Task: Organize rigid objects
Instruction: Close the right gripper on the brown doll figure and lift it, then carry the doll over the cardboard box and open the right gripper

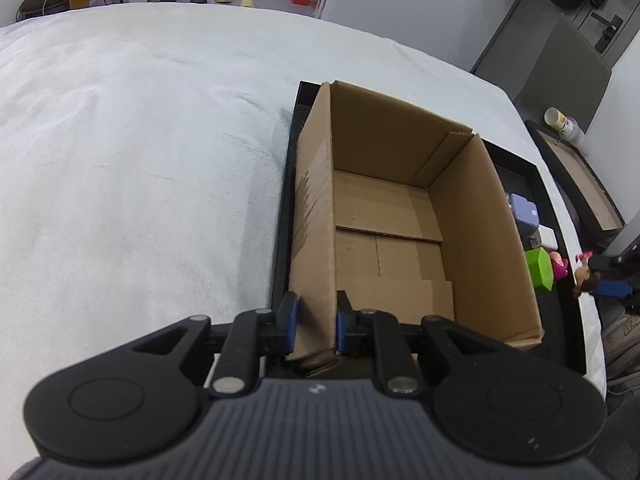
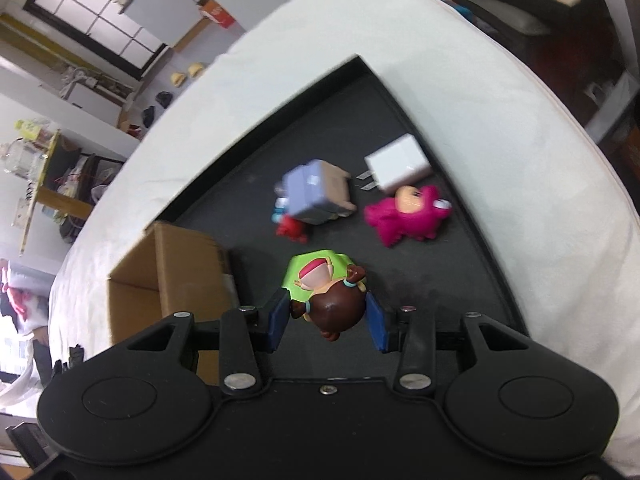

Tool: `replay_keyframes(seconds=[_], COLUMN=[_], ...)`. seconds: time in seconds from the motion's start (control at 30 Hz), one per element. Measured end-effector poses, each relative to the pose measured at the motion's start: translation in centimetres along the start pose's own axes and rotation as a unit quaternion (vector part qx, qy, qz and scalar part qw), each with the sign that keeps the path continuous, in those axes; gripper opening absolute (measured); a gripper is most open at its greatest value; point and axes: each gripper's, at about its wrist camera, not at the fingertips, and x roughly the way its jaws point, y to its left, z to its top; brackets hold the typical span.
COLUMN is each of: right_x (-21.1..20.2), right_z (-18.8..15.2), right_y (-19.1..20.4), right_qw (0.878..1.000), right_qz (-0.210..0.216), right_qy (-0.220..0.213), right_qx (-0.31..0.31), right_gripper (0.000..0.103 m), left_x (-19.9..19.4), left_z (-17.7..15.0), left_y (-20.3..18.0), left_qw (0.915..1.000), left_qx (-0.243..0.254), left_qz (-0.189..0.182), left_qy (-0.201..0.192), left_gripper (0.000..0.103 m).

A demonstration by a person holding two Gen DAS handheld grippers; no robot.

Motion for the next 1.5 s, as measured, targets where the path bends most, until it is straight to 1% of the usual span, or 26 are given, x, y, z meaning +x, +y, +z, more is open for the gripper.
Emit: replay_keyframes(seconds=[0.27,0.43,0.53,0.57,0.6,0.9,1.23,1.4,1.5], right_x=[-0.5,-0.2,0.1,0.2,0.3,2.1,5.1,6.6,7.0], right_z=[-0.3,-0.7,-1.0,-1.1,-1.2,-1.7,-2.5,-3.0,-3.1], right_y=[4.8,7.4,9.0,9.5,10.0,13.6,17.1,19.0,20.4], right_qw=[0.999,0.998,0.997,0.997,0.997,0.994,0.99,0.986,0.982], right_qz=[0.019,0.026,0.033,0.034,0.036,0.05,0.045,0.037,0.049], right_qy=[-0.005,-0.004,-0.002,-0.001,0.0,0.016,0.03,0.034,0.028], right_qx=[-0.037,-0.055,-0.067,-0.071,-0.073,-0.093,-0.127,-0.158,-0.179], right_gripper=[0.041,0.041,0.041,0.041,0.041,0.041,0.041,0.041,0.043], left_x=[-0.8,-1.2,-1.3,-1.2,-1.1,-0.7,-0.3,-0.4,-0.3], left_z=[-0.4,-0.5,-0.6,-0.6,-0.6,-0.7,-0.6,-0.7,-0.6], left_y=[0.5,1.1,1.0,1.0,1.0,1.3,2.6,2.7,2.8], left_qw=[0.9997,0.9993,0.9992,0.9993,0.9993,0.9988,0.9972,0.997,0.9969], left_qx=[-0.004,-0.016,-0.013,-0.011,-0.009,-0.005,-0.021,-0.022,-0.023], left_qz=[-0.022,-0.027,-0.028,-0.028,-0.031,-0.044,-0.068,-0.07,-0.071], left_qy=[-0.014,-0.019,-0.024,-0.022,-0.021,-0.02,-0.023,-0.025,-0.026], left_gripper=[0.018,0.018,0.018,0.016,0.016,0.016,0.018,0.018,0.018])
